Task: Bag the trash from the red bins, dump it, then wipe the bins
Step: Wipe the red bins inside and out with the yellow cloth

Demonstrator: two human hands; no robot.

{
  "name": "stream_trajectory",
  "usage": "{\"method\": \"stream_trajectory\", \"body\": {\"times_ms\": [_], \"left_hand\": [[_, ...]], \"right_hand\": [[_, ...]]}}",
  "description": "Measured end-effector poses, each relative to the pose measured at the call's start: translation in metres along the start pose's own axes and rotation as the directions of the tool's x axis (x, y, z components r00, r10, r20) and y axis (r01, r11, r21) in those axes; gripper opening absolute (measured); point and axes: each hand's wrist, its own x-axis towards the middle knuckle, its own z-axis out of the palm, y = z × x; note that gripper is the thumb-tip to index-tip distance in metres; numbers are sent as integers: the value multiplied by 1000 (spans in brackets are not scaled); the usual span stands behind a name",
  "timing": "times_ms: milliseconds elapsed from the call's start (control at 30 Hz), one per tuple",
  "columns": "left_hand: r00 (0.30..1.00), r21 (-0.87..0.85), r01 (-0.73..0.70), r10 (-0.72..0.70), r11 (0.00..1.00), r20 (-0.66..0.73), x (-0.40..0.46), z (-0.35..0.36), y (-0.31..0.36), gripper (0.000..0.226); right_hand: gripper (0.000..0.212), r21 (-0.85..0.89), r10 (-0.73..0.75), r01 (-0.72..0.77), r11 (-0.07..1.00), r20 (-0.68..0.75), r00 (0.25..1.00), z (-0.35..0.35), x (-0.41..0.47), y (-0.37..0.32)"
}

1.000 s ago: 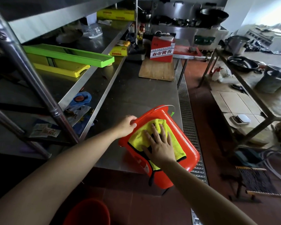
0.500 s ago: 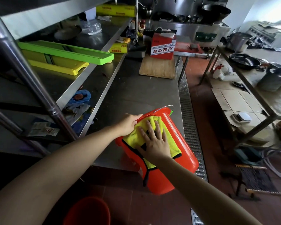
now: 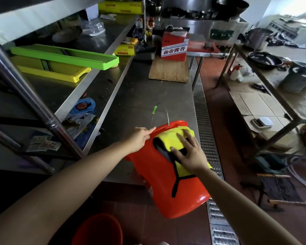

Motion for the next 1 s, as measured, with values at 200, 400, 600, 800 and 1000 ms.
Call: {"method": "stream_trajectory", "body": {"times_ms": [200,400,600,800,1000], "left_hand": [[999,-32,41,-42,999,-28,-7,6,-7,46],[999,-17,-3,2,1000,-39,-1,7,-9,45],[998,-7,-51,50,999,-39,-9,7,-17,47],[996,114,-42,50,993,-68,-19,10,-19,46],[991,197,-91,108,976,-79,-18,8,-21,45]], "right_hand": [[68,106,210,-227,968,149,966,-15,9,3],[78,-430,-115,154,890,114,987,38,-44,-84],[76,-327,-133,163,931,113,985,21,-38,-53],[86,71,268,-286,956,198,943,-25,-14,3],[75,-359,-86,124,925,120,989,30,-66,-62]]}}
